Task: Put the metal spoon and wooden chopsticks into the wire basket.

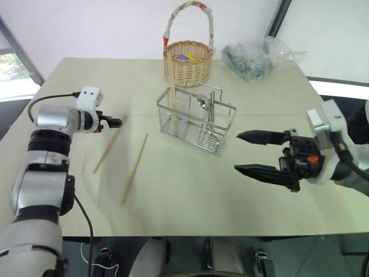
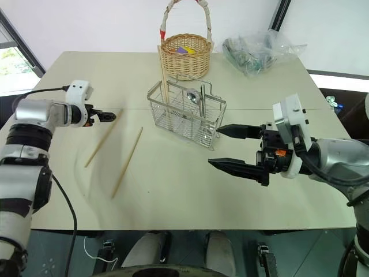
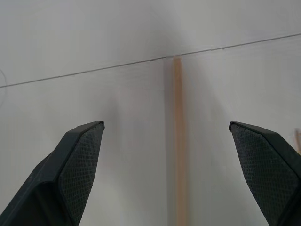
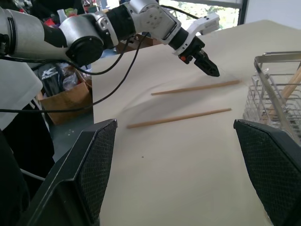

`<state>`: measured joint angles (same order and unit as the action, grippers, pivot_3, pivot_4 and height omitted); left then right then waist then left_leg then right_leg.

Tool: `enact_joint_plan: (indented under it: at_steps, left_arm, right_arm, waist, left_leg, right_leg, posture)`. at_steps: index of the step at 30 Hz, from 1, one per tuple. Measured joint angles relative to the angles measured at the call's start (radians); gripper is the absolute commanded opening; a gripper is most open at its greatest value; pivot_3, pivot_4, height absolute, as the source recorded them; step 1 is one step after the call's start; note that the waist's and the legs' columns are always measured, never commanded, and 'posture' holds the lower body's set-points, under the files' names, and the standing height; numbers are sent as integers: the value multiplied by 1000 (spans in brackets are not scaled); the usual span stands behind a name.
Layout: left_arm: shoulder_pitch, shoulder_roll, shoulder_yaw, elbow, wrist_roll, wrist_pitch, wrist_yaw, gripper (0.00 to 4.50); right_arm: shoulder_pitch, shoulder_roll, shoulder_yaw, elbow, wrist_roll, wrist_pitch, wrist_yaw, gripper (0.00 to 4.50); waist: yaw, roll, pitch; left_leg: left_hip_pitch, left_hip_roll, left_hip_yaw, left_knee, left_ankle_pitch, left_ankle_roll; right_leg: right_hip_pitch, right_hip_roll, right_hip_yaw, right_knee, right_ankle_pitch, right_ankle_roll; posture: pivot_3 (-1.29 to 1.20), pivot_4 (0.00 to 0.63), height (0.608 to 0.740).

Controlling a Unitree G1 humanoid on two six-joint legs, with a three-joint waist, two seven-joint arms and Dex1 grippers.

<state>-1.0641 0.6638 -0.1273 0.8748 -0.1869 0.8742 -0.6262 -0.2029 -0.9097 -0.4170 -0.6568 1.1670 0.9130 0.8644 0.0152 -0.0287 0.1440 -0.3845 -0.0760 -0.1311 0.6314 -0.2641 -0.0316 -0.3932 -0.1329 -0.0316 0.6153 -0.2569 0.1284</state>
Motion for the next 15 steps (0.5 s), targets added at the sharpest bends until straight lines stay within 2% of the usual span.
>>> enact_joint_plan:
  at_steps: [8, 11, 15]
  left_arm:
    - [-67, -49, -52, 195, 110, -85, -103, 4500]
    - [-81, -60, -52, 231, 137, -115, -118, 3694]
    - [-92, -62, -47, 264, 158, -137, -120, 1709]
  right_arm:
    - [47, -8, -19, -27, 35, -24, -44, 4082]
    - [52, -9, -20, -27, 37, -32, -62, 4145]
    - [67, -13, -24, -27, 53, -41, -76, 4145]
  waist:
    - [-3, -3, 1]
    - [-2, -3, 1]
    - [-2, -3, 1]
  left_leg:
    - [-2, 0, 0, 1, 0, 0]
    - [-2, 0, 0, 1, 0, 0]
    - [-2, 0, 0, 1, 0, 0]
  right_leg:
    - [-2, 0, 0, 0, 1, 1]
    - [-2, 0, -1, 0, 1, 2]
    - [-1, 0, -1, 0, 1, 2]
  posture:
    - [0, 150, 674]
    - [0, 150, 674]
    - [0, 150, 674]
